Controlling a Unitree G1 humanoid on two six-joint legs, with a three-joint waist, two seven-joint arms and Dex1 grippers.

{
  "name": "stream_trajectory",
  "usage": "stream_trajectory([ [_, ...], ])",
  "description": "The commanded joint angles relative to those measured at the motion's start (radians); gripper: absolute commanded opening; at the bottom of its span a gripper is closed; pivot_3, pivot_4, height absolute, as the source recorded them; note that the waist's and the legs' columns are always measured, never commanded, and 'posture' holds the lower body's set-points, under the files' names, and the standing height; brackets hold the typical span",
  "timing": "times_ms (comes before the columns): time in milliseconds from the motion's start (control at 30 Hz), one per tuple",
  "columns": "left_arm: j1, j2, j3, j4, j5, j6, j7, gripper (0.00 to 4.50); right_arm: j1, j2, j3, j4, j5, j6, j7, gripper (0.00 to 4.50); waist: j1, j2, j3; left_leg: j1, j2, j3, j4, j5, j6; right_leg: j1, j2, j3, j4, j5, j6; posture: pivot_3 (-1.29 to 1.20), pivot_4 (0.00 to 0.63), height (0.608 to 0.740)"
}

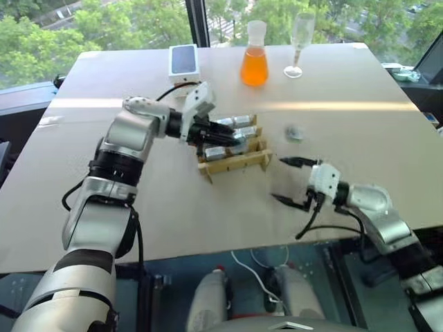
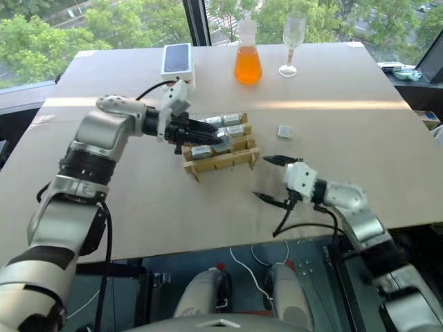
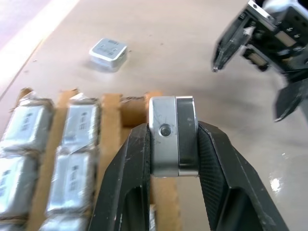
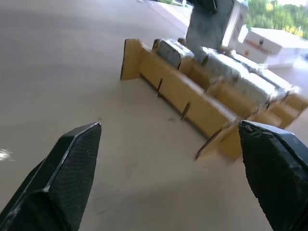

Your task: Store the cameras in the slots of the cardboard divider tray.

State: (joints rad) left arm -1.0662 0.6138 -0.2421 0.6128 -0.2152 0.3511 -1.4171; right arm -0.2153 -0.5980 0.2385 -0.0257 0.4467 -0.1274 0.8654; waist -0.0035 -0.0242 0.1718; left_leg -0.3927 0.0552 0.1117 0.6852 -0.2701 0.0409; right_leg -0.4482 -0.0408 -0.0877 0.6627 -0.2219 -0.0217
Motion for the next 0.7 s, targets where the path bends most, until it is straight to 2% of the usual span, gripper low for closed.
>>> stream_trajectory([
  [33,-0.061,-0.001,0.013,0.114,0.059,-0.116,0.008,0.77,0.084,0.021,-0.110,-0.132,0.147,0.099,-0.022,4.50,0.002,0.000,0.000,0.000,0.000,0.000,0.000,0.000,0.000,0.000,0.000,0.000,0.000,0.000,0.000,0.00,0.150,0.740],
  [200,-0.088,-0.027,0.006,0.213,0.117,-0.193,-0.003,0.77,0.228,0.114,-0.186,-0.195,0.161,0.116,-0.105,4.50,0.007,-0.001,0.000,-0.001,0.000,-0.002,0.000,0.000,0.000,0.000,0.001,-0.001,0.000,-0.001,0.001,0.00,0.150,0.740],
  [300,-0.093,-0.042,0.005,0.251,0.145,-0.234,0.000,0.77,0.298,0.147,-0.196,-0.235,0.158,0.117,-0.094,4.50,0.011,-0.001,0.000,-0.002,0.000,-0.003,0.001,0.000,0.000,0.000,0.001,-0.003,0.000,-0.001,0.001,0.00,0.150,0.740],
  [400,-0.101,-0.068,0.002,0.277,0.162,-0.254,-0.004,0.77,0.375,0.188,-0.200,-0.247,0.105,0.029,-0.083,4.50,0.016,-0.001,-0.001,-0.002,0.000,-0.003,0.001,0.000,0.000,0.000,0.001,-0.003,0.000,-0.002,0.003,0.00,0.150,0.740],
  [700,-0.099,-0.091,-0.021,0.323,0.238,-0.316,0.004,0.77,0.413,0.218,-0.212,-0.229,0.026,-0.030,-0.081,4.50,0.016,-0.002,-0.002,-0.001,0.000,-0.004,0.002,-0.001,0.002,0.001,0.001,-0.003,0.000,-0.002,0.004,0.00,0.150,0.740],
])
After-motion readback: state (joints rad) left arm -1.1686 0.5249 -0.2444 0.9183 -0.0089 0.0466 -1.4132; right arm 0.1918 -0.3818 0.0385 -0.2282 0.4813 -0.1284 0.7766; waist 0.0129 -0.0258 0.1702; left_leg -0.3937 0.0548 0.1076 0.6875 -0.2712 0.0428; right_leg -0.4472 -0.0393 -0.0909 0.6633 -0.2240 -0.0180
